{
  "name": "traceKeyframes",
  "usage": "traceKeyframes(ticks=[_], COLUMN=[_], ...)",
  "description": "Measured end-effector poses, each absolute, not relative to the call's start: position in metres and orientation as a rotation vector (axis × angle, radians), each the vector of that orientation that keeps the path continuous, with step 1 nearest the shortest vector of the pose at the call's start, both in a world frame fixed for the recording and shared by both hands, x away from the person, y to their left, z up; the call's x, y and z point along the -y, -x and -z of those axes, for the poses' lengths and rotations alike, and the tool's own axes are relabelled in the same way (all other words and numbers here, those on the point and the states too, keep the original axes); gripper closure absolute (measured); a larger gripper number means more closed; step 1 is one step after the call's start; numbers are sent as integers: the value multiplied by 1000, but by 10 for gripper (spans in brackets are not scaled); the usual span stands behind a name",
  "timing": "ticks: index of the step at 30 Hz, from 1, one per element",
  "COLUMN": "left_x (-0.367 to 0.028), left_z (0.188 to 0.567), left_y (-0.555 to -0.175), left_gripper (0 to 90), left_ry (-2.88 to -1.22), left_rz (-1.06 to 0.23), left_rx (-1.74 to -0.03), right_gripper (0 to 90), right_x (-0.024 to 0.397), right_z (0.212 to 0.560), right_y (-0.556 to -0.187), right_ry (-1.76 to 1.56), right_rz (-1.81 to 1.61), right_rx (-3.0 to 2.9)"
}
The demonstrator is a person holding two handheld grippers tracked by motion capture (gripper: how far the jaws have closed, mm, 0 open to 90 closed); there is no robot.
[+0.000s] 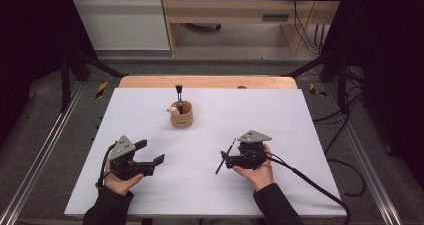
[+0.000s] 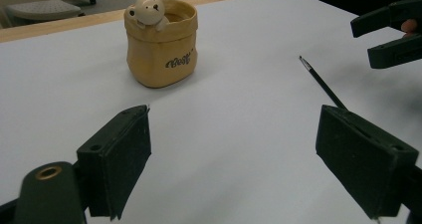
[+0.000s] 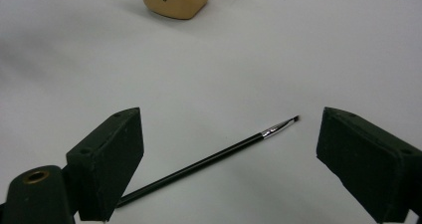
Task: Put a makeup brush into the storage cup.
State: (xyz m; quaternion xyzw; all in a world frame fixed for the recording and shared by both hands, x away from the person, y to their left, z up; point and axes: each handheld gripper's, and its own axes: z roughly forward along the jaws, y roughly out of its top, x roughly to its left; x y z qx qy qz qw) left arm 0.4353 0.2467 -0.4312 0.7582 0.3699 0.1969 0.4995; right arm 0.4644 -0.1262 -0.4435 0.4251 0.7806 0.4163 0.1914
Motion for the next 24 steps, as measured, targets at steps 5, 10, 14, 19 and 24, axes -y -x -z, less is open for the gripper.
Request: traceKeyframes(ticks=[5, 10, 14, 19, 24], left_x=[-246, -246, -246, -246, -245], left_z=[431, 431, 431, 432, 432], left_y=[-435, -435, -436, -436, -436], left_gripper=[135, 136, 136, 137, 137], left_ry=[-1835, -1836, -1838, -1842, -1841], left_rz=[-477, -475, -475, -473, -472], left_rx=[-892, -893, -892, -893, -891], right_gripper=[133, 170, 209, 257, 282], right_x=[122, 119, 116, 114, 112], right_z=[450, 459, 464, 471, 476], right_y=[-468, -471, -472, -474, -474], right_ry=[-1209, -1224, -1227, -1211, -1204], right_rz=[-1141, -1104, -1081, -1061, -1048], right_rx=[-2209, -2237, -2255, -2267, -2278])
